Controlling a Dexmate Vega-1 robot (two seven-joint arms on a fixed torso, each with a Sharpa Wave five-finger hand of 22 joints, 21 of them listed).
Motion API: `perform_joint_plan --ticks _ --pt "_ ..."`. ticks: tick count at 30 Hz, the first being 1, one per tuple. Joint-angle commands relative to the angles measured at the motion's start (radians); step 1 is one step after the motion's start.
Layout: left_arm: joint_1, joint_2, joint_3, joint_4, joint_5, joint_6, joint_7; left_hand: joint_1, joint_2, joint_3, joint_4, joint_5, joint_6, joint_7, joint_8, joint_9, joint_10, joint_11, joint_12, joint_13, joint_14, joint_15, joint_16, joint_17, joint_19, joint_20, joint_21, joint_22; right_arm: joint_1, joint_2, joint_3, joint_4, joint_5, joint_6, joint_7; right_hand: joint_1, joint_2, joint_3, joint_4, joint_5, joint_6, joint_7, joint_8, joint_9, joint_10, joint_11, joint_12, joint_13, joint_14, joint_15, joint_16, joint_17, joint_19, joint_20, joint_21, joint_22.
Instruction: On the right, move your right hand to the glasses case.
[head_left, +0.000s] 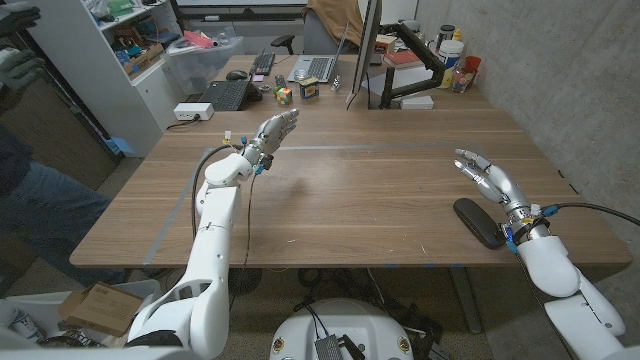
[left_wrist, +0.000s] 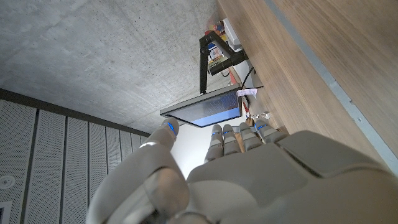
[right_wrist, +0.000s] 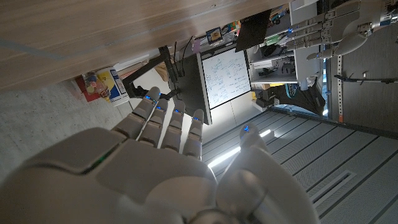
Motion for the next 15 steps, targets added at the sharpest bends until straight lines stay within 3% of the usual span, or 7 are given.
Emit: perform_joint_plan --ticks 1,15 --pt "-0.014 0.0 -0.006 0.019 0.004 -0.011 -0.004 0.002 0.008 0.001 -0.003 0.003 0.011 0.004 0.004 0.002 0.003 0.004 0.0 0.005 -0.007 -0.007 0.0 0.003 -0.001 0.005 -0.003 0.002 -0.01 -0.024 -0.008 -0.016 -0.073 -0.019 -0.044 0.01 -0.005 0.0 -0.009 0.009 0.016 -0.011 0.01 0.003 0.005 -0.014 -0.001 0.006 0.004 -0.002 0.0 0.002 0.005 0.009 -0.003 0.003" --pt "-0.02 -0.002 -0.005 0.016 0.011 -0.008 -0.005 0.002 0.009 0.0 -0.004 0.003 0.015 0.003 0.004 0.002 0.003 0.004 0.0 0.005 -0.008 -0.008 0.0 0.003 -0.002 0.002 -0.005 0.002 -0.043 -0.06 -0.007 -0.045 -0.173 -0.057 -0.096 0.015 -0.009 0.0 -0.014 0.012 0.028 -0.026 0.012 0.003 0.004 -0.027 -0.001 0.006 0.008 0.015 0.001 0.002 0.011 0.029 -0.01 0.004"
